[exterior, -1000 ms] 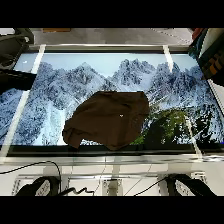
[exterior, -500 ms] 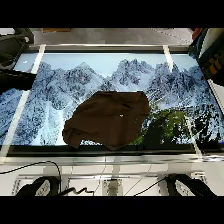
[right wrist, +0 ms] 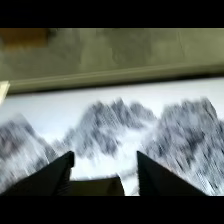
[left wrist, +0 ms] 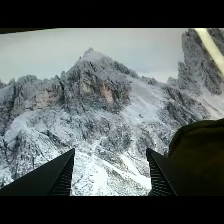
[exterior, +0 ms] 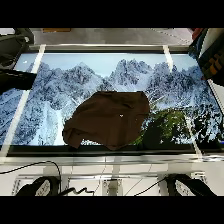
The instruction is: Fold the clothes and pants, and hang the long-sleeved shirts on hangers.
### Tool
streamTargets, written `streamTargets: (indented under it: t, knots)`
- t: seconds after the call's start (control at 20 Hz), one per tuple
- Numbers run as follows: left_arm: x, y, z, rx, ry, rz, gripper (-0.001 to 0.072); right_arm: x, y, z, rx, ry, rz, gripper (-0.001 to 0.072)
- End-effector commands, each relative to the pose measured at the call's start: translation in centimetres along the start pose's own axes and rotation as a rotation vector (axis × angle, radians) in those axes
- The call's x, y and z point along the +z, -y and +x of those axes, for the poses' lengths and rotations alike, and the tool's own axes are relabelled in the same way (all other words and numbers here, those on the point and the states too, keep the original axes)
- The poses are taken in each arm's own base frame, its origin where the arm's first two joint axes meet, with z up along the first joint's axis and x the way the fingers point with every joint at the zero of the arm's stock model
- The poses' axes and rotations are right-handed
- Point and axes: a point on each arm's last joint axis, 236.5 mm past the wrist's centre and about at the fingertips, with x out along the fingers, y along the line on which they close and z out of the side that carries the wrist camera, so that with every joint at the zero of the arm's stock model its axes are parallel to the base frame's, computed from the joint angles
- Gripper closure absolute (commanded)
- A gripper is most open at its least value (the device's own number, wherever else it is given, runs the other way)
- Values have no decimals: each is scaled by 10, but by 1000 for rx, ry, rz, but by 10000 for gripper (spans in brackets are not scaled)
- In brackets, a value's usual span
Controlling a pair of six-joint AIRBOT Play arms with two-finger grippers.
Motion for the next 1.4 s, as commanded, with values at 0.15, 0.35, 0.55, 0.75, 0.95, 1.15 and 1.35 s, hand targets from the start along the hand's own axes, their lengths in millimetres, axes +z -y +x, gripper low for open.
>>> streamTargets:
  t: [0.15,0.35,0.55,0.75,0.95,1.15,1.35]
  knots:
    - [-22,16,0,-68,-91,-42,221,-193,14,58,39,-658,-12,402]
    - [-45,29,-1,-126,-179,-47,223,-318,-10,73,192,-981,113,402]
    - [-77,34,8,-155,-260,-103,221,-432,-60,75,363,-1148,247,396]
    - [-92,37,13,-175,-305,-122,220,-498,-101,90,383,-1098,391,358]
    - [-94,36,14,-177,-310,-125,220,-521,-134,94,409,-1148,473,154]
    - [-94,37,14,-177,-310,-125,220,-545,-160,94,406,-1272,626,161]
    - [-94,36,14,-177,-310,-125,220,-550,-176,110,397,-1271,661,249]
